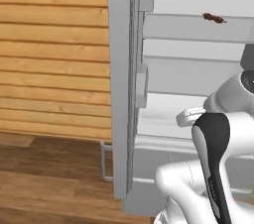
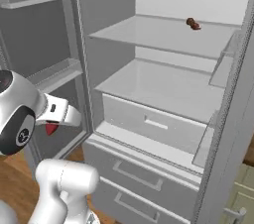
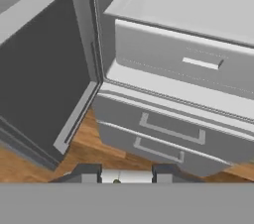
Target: Take the strawberry from the fridge and place it on top of the pancake, located on the dining counter.
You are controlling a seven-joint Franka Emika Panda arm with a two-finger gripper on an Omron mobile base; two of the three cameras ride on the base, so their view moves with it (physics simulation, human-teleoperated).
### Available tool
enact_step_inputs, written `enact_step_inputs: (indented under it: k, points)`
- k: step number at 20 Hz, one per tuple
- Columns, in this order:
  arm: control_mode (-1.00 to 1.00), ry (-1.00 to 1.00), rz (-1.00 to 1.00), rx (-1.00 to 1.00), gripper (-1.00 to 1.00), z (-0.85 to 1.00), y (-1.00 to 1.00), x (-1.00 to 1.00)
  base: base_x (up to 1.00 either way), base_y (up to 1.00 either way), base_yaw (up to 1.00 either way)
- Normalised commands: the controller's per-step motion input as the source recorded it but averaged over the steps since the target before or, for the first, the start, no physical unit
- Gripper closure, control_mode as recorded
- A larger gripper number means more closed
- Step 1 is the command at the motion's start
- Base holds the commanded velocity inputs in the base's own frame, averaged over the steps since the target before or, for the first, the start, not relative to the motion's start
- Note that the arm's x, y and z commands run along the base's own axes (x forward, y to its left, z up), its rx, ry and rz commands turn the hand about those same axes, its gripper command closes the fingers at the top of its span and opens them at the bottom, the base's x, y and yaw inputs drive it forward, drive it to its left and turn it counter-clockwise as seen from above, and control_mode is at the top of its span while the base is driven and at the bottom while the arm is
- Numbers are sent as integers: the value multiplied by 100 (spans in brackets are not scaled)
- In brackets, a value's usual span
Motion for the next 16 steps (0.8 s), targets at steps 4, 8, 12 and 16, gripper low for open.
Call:
enact_step_inputs:
  k: [4, 8, 12, 16]
  points:
    - [100, 0, 0, 0, 100, 0, 0, 0, -43, -1, 99]
    - [100, 0, 0, 0, 100, 0, 0, 0, -47, -2, 98]
    - [100, 0, 0, 0, 100, 0, 0, 0, -73, -2, 85]
    - [100, 0, 0, 0, 100, 0, 0, 0, -90, 0, 76]
